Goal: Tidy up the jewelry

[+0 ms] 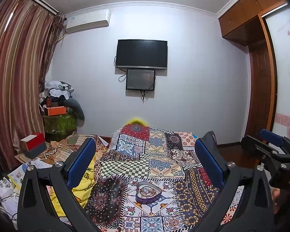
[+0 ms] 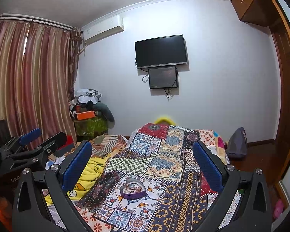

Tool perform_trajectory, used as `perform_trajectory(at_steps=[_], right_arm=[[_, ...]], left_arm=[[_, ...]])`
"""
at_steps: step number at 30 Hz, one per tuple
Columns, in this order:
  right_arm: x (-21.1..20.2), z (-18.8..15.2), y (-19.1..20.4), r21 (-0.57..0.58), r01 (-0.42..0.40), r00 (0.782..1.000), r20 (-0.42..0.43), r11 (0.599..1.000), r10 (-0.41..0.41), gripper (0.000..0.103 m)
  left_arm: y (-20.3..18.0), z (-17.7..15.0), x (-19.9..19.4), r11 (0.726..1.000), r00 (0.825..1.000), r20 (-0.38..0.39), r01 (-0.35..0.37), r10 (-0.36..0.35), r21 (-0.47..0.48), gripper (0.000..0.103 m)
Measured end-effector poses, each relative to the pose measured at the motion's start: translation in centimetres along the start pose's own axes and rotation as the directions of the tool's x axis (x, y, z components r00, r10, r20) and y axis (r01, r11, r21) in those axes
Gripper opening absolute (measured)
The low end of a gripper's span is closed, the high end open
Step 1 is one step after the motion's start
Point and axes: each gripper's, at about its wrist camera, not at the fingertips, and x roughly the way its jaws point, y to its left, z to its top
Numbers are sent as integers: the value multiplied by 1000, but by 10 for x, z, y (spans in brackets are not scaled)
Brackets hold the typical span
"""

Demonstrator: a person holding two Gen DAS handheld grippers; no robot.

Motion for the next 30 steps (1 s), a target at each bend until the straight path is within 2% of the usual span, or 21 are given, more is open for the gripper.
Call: perform_trajectory(at_steps=[30], right_arm=[[9, -2, 0, -9, 8, 1000, -16, 1000, -8, 103]], left_arm=[[6, -5, 9, 999, 999, -21, 32, -32, -14, 102]])
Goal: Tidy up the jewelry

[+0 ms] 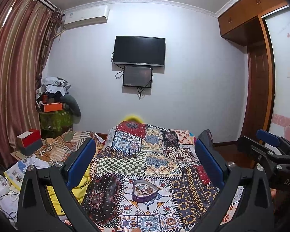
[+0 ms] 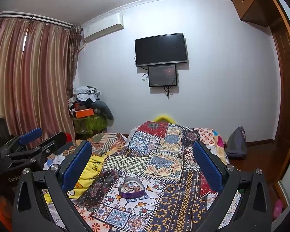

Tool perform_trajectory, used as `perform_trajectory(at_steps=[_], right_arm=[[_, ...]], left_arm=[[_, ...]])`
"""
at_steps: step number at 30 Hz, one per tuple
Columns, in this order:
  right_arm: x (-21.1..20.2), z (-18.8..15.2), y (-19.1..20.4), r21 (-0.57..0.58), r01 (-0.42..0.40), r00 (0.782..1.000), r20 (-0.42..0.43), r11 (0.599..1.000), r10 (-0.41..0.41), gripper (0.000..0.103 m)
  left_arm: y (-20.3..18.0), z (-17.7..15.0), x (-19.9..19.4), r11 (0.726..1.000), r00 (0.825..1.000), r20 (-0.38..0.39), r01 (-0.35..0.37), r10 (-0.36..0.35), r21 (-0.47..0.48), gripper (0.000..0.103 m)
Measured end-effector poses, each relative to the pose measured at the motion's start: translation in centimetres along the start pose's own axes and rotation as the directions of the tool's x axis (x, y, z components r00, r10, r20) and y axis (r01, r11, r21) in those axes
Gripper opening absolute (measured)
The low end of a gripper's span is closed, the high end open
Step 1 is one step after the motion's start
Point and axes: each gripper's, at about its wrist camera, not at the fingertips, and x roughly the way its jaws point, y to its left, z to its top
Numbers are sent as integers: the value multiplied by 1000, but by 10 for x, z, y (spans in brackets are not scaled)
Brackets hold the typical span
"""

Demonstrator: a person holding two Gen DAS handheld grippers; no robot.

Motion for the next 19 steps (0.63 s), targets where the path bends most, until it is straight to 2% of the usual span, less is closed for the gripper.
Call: perform_trajectory(at_steps=[19], right_arm=[[8, -4, 1, -3, 9, 1000, -19, 1000, -9, 103]], left_arm=[[1, -8, 13, 1000, 1000, -26, 8, -7, 16, 102]])
